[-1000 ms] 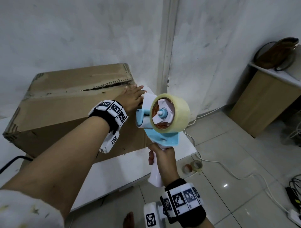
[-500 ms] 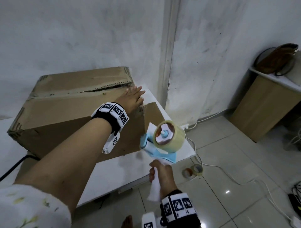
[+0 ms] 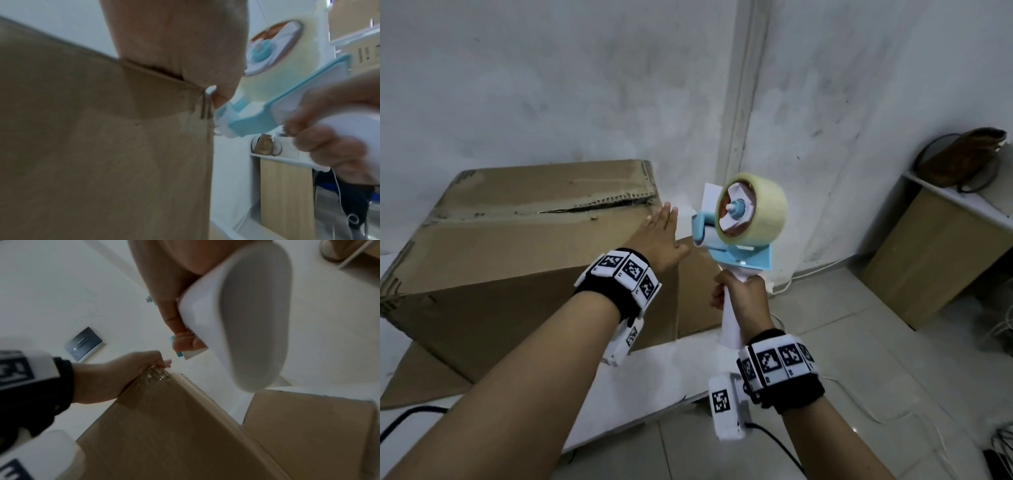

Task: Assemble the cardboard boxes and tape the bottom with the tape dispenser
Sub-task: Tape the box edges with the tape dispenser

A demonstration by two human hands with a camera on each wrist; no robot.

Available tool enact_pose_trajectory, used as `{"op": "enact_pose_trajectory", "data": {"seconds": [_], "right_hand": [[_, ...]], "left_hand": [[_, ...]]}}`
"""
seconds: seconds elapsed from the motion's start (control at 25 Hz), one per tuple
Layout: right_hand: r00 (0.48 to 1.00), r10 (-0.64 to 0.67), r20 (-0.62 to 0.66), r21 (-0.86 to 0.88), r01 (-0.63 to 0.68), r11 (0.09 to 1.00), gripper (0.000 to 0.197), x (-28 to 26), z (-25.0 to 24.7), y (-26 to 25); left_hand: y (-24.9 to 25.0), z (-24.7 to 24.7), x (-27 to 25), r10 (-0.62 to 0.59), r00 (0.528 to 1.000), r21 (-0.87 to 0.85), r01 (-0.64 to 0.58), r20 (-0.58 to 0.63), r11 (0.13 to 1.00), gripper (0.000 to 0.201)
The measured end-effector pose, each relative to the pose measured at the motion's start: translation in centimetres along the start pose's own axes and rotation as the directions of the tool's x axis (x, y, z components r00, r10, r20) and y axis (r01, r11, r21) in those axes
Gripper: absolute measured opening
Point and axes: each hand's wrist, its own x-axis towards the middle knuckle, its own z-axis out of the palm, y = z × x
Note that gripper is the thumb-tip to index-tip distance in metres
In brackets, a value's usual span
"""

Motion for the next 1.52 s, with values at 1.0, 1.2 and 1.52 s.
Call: {"op": "enact_pose_trajectory", "data": {"seconds": [1.0, 1.2, 1.52], "right_hand": [[0.866, -0.064, 0.495, -0.212, 0.192, 0.958, 0.020, 20.4, 1.0, -5.4], [0.775, -0.007, 0.632, -0.238, 0.203, 0.950, 0.022, 24.3, 1.0, -5.9], [0.674, -0.001, 0.739, -0.236, 0.260, 0.936, 0.022, 25.9, 4.3, -5.8]], "left_hand": [[6.8, -2.9, 12.4, -0.771, 0.637, -0.309, 0.736, 0.015, 0.602, 0.066], [6.3, -1.7, 14.1, -0.861, 0.484, -0.278, 0.814, -0.160, 0.509, 0.051], [3.9, -1.4, 14.9, -0.911, 0.379, -0.215, 0.888, -0.160, 0.407, 0.043]]}}
